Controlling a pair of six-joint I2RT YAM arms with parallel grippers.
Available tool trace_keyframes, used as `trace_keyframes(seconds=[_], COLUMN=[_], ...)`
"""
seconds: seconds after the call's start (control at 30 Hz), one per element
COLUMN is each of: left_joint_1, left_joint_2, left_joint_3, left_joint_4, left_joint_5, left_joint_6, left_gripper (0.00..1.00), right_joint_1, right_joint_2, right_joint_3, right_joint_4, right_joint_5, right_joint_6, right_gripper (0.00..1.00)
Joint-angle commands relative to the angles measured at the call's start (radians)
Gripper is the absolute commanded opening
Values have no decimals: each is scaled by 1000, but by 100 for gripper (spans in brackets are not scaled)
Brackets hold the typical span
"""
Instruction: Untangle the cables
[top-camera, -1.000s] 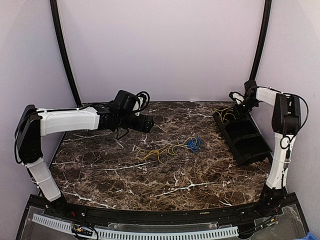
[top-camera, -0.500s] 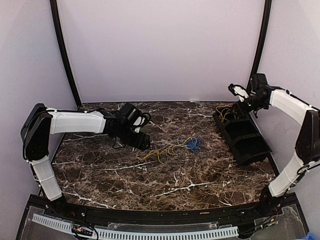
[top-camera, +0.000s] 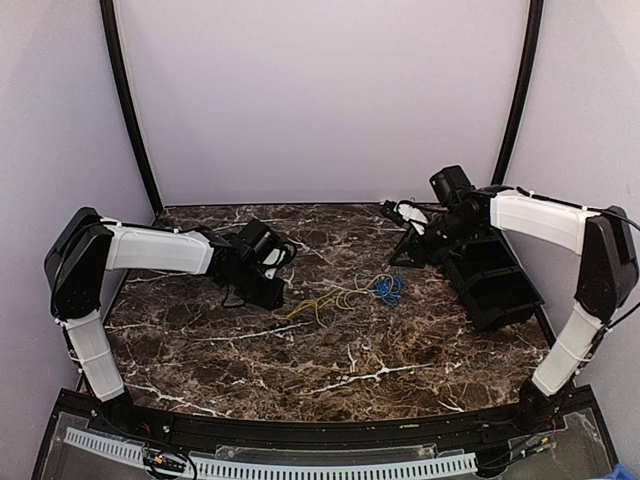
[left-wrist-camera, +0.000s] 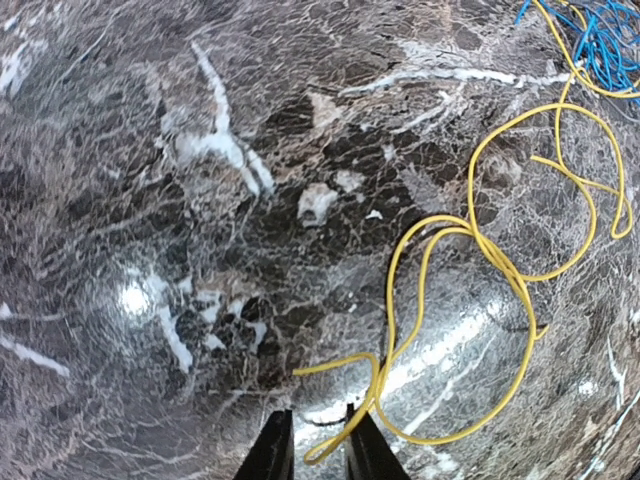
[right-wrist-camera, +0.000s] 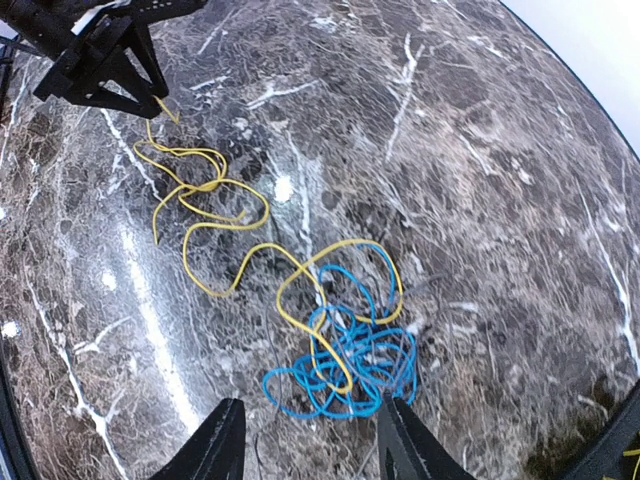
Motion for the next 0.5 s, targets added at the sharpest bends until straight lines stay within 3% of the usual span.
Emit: trace_keyframes(seconds=[0.0,0.1,0.33,0.47], left_joint_1=[9,11,12,11], left_joint_2=[7,4,-145,-226], left_joint_3=[-4,22,71,116], left_joint_4=[72,62,62,64], left_joint_5=[28,25,19,17], left_joint_6=[29,39,22,0], left_gripper=[16,1,0,0], right_joint_1=[63,87,191,234], right_joint_2=[81,157,333,396], right_joint_3=[124,217,390,410], right_joint_4=[7,-24,-37,16], right_joint_5=[-33,-94,-139,-199], right_joint_6=[-14,-4,32,60], right_gripper=[47,48,53,55])
